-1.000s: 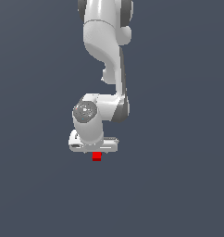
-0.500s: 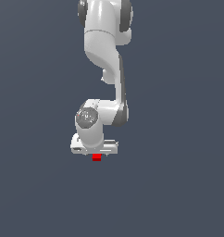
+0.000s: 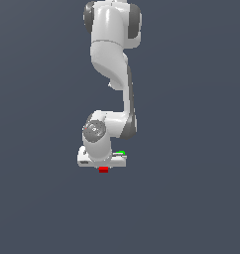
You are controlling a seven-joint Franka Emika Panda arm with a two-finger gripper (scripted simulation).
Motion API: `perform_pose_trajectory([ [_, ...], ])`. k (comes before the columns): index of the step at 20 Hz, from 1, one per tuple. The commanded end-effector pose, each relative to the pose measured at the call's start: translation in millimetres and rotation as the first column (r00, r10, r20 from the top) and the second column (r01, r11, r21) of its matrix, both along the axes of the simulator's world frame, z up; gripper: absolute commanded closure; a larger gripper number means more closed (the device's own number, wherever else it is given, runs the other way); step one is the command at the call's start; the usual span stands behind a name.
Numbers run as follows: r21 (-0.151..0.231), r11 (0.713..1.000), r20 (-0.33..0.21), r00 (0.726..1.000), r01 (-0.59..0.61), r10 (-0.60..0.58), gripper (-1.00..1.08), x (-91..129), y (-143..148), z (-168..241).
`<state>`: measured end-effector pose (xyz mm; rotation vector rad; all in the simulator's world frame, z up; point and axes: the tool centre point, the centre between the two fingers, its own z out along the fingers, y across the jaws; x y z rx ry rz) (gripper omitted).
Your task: Stack the red cube on top of the green cube.
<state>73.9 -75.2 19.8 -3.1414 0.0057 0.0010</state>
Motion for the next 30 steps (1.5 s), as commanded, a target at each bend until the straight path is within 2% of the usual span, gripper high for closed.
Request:
perform_pose_trajectory([
  [1,0.000,1.000,0.001,1.000,0.000,0.000,1.08,0,0,0],
  [14,0.000,1.000,0.000,1.000,0.000,0.000,1.08,0,0,7],
  [30,0.000,1.000,0.001,1.000,0.000,0.000,1.08,-1,0,96],
])
